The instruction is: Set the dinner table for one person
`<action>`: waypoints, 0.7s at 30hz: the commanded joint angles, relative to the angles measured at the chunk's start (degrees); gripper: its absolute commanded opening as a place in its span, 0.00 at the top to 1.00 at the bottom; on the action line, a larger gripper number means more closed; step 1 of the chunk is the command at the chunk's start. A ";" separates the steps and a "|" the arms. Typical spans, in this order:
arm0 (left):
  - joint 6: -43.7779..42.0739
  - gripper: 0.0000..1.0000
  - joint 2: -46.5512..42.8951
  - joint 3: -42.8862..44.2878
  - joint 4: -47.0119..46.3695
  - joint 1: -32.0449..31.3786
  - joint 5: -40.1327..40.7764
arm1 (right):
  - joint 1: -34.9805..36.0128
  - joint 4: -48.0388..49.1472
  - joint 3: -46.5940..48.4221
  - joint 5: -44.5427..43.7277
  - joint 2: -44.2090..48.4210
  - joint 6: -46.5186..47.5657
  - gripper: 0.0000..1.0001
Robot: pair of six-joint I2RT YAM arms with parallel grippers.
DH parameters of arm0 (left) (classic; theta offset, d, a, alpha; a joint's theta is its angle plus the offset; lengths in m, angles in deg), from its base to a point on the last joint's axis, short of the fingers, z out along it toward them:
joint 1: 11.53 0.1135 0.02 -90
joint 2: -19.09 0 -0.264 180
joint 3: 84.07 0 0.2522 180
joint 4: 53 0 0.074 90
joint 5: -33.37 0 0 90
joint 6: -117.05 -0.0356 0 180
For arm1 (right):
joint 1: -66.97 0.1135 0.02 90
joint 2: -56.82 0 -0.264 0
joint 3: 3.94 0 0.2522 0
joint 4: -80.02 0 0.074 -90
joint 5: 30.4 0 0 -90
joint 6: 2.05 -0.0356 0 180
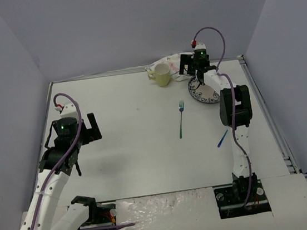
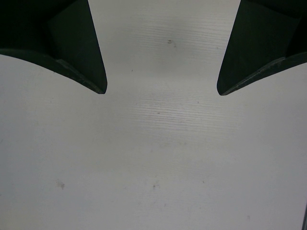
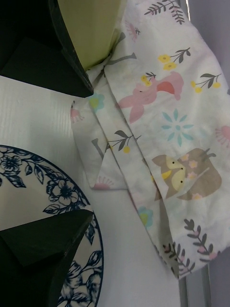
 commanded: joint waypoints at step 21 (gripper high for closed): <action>-0.31 0.03 2.10 1.52 -2.48 0.51 -0.58 | 0.90 14.56 9.73 3.23 -12.19 4.02 0.34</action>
